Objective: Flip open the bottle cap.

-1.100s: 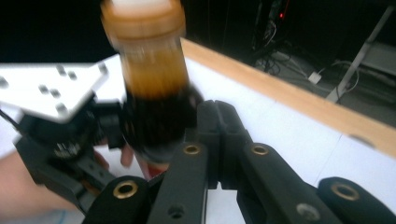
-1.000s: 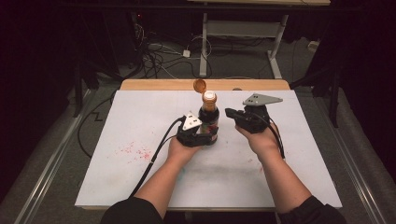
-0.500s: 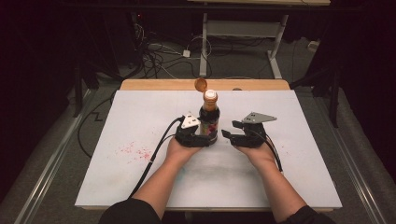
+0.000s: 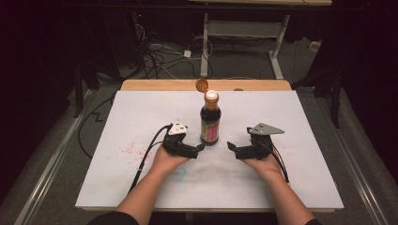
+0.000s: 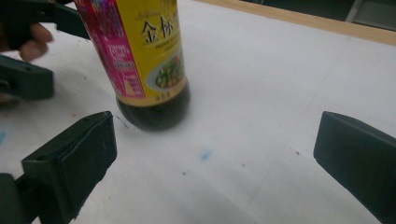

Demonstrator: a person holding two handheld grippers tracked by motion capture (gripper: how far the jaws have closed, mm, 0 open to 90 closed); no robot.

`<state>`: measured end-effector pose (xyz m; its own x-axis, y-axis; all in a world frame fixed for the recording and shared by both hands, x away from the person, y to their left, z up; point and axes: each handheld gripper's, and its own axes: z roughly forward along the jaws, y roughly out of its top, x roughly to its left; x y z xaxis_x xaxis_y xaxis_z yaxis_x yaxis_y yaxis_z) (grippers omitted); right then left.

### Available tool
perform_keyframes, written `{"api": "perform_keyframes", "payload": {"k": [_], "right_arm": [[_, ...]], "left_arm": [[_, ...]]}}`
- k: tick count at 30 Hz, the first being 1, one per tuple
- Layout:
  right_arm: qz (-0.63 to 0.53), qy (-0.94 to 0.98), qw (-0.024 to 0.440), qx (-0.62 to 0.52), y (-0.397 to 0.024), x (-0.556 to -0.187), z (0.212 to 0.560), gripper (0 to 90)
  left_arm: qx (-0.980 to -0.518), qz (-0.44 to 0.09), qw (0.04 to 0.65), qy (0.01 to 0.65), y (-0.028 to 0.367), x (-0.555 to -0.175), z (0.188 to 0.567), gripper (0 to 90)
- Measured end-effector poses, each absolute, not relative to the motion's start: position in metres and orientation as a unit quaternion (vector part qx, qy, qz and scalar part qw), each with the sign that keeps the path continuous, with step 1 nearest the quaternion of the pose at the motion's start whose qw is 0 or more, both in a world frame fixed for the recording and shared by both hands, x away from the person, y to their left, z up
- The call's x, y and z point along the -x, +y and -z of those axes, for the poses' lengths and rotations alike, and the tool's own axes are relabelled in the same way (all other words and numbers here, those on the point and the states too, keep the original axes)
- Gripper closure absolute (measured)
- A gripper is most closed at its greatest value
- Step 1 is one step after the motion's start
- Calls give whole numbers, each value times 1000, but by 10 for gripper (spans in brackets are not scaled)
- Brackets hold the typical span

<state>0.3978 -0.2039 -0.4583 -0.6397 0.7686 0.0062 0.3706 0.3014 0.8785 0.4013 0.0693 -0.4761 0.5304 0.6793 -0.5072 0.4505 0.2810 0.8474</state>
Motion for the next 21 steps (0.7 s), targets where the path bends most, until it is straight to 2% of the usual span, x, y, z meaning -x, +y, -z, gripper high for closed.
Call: {"api": "perform_keyframes", "payload": {"k": [21], "right_arm": [[-458, 757, 261, -385, -268, -344, 474, 3]], "left_arm": [[-578, -152, 626, 502, 171, -333, 493, 0]]}}
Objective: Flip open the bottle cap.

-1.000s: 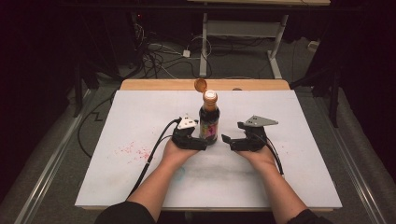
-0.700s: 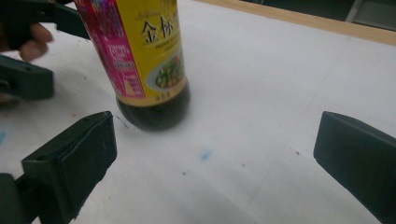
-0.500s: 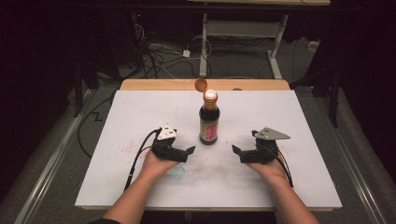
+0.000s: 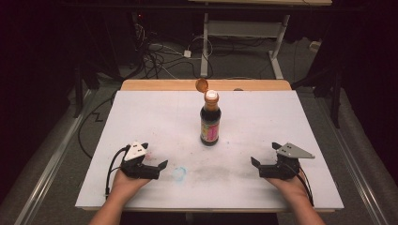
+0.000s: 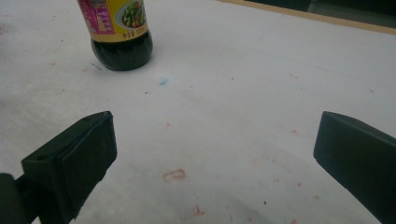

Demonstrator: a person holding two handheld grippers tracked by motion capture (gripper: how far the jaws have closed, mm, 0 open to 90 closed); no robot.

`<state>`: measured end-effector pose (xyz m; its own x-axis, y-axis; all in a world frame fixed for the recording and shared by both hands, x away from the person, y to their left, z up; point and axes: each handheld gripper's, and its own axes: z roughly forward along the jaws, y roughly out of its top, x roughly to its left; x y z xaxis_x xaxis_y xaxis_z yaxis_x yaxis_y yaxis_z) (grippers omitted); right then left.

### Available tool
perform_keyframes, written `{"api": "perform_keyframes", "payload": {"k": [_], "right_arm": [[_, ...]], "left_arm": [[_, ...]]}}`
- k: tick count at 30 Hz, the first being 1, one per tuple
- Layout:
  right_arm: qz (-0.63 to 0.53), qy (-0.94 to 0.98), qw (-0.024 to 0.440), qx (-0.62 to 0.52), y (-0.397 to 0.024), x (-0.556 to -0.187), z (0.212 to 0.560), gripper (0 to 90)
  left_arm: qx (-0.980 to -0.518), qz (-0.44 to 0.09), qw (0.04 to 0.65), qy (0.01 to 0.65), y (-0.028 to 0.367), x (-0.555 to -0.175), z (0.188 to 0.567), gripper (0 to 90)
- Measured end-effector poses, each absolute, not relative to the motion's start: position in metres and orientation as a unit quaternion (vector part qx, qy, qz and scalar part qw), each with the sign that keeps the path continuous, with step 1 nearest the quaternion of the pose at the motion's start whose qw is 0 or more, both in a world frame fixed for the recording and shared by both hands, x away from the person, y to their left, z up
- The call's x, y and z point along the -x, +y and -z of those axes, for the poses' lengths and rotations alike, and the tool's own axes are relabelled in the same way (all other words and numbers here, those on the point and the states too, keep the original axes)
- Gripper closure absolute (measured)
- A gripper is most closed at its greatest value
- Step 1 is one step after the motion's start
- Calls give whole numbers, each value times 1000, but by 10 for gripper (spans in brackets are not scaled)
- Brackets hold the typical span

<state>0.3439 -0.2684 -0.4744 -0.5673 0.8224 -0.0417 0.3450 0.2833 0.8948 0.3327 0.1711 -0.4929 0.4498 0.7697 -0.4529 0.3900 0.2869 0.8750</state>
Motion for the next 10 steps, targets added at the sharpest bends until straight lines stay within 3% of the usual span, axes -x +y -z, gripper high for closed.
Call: {"api": "perform_keyframes", "payload": {"k": [10], "right_arm": [[-466, 752, 270, -380, -270, -334, 476, 3]], "left_arm": [[-569, -171, 625, 506, 184, -315, 493, 0]]}}
